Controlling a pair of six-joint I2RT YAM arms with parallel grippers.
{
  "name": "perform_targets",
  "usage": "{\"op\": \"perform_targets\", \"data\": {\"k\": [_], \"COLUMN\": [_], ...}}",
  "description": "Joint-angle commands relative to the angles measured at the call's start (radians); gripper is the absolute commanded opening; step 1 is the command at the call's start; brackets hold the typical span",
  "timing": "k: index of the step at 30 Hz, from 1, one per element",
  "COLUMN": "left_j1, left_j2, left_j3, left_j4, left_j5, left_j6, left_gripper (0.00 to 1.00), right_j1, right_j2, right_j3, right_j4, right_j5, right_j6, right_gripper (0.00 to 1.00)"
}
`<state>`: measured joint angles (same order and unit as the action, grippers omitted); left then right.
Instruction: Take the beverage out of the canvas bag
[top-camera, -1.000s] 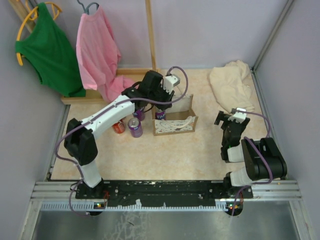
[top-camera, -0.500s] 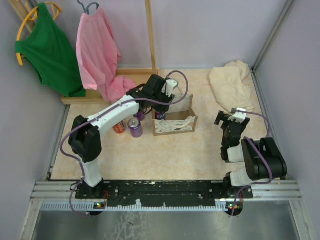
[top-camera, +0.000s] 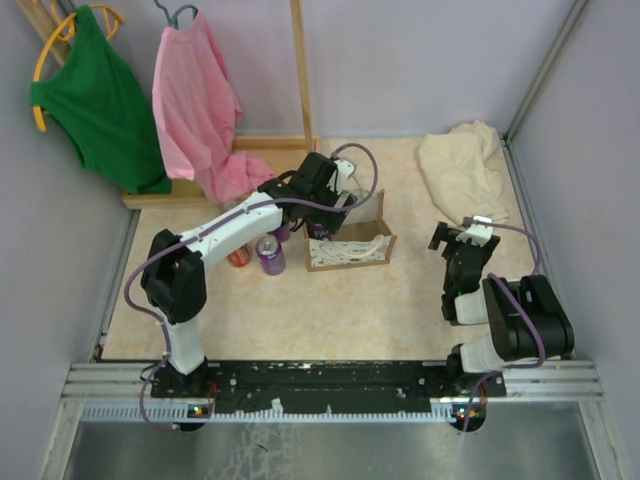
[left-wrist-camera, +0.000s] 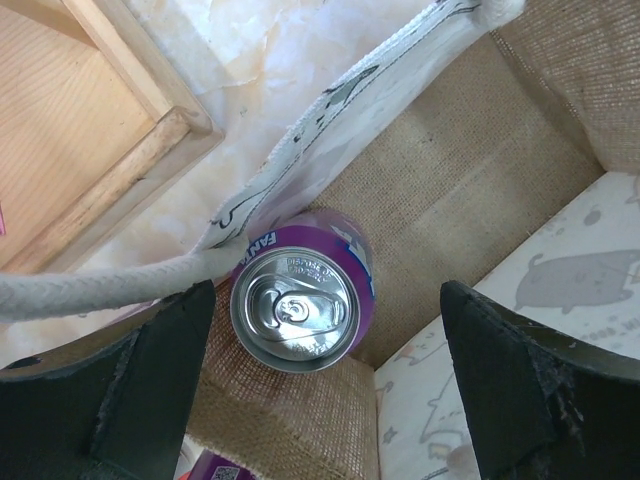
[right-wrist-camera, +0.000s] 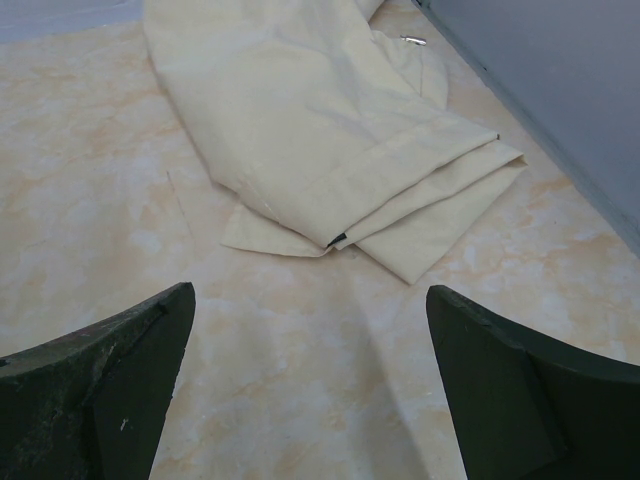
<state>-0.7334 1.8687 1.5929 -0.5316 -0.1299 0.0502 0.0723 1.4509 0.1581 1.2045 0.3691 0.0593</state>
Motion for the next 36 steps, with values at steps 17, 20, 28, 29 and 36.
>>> {"op": "perform_targets", "data": {"k": [17,20,28,29,36], "left_j1": [-0.002,-0.001,-0.002,-0.003,-0.003], "left_j2": [0.096,0.104,0.115,0.117,0.132], "left_j3": [0.028,0.028,0.028,0.028,0.022], "left_j4": [-0.066,-0.067,-0.066,-0.065,-0.067], "left_j5": [-0.005,0.011,0.055,0.056,0.075], "left_j6": [-0.026,-0.027,-0.026,-0.026,-0.021], "left_gripper": [1.0,0.98,0.54,0.48,0.15], "right_j1": [0.009,0.01,0.009,0.009,0.01], "right_j2": [0.002,0.001,0.002,0.002,0.002], "right_j3": [0.014,0.014,0.014,0.014,0.013], "right_j4": [0.043,0.043,0.043,0.043,0.043], "right_j5": [0.017,0.017,0.017,0.017,0.017], "right_j6": [-0.011,-0.012,-0.011,-0.012,-0.011], "right_gripper": [0.99,0.99,0.99,0.99,0.99]}}
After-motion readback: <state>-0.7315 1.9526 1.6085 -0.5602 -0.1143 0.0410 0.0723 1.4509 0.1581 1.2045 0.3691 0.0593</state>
